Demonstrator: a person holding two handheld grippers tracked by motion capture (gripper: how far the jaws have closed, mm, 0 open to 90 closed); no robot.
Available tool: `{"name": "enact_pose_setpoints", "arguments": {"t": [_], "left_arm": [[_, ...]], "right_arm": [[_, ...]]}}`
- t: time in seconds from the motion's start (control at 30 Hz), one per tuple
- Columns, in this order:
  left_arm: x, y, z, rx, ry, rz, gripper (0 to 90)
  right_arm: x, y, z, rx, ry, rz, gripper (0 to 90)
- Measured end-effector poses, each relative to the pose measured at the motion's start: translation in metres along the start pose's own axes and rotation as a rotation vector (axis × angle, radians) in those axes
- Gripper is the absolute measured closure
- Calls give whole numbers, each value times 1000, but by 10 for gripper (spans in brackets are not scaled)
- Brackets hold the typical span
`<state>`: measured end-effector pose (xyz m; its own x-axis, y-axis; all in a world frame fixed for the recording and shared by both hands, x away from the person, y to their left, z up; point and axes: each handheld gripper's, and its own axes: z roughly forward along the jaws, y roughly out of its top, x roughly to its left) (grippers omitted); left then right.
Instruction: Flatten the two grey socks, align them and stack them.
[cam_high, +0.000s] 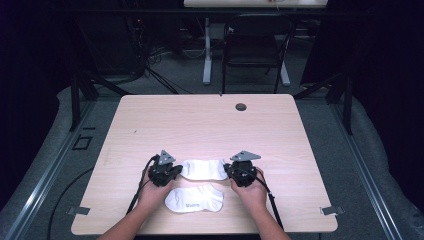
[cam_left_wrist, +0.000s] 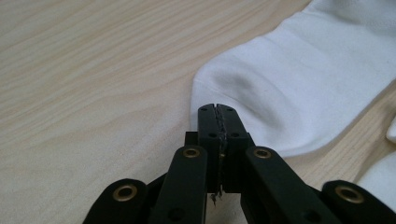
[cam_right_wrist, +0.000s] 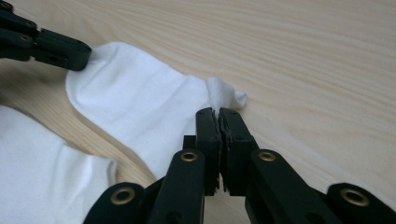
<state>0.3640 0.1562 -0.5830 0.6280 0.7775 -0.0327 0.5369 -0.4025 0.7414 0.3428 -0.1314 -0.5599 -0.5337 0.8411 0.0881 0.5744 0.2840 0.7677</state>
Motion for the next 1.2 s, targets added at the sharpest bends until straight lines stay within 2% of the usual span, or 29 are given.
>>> {"name": "enact_pose_setpoints", "arguments": {"t": [0.13, 0.23, 0.37, 0.4, 0.5, 0.53, 0.57, 0.63, 0.8, 0.97, 1.2], "left_arm": [[1, 0, -1, 5, -5, 2, 896], [1, 0, -1, 6, -9, -3, 896], [1, 0, -1, 6, -10, -3, 895], [1, 0, -1, 5, -9, -2, 895], [1, 0, -1, 5, -8, -1, 894], [1, 0, -1, 5, -9, -1, 894], [1, 0, -1, 5, -9, -1, 894], [2, 0, -1, 4, -10, 0, 894], [2, -1, -1, 4, -15, -3, 894], [3, -1, -2, 5, -14, 1, 894], [3, -3, -4, 8, -11, 7, 893]], "right_arm": [[-5, -3, -2, 14, -15, 4, 828], [-9, 1, -11, -38, -31, 21, 775], [-6, 9, -15, -57, -19, 4, 745], [-2, 12, -11, -49, 6, -20, 736], [2, 13, -2, -28, 20, -47, 732], [5, 14, 7, 7, 23, -76, 731], [5, 14, 7, 7, 23, -76, 731], [6, 12, 21, 40, 17, -78, 731], [0, 8, 30, 86, -10, -60, 729], [-6, 4, 31, 101, -27, -42, 732], [-11, -2, 28, 70, -17, -1, 757]]}}
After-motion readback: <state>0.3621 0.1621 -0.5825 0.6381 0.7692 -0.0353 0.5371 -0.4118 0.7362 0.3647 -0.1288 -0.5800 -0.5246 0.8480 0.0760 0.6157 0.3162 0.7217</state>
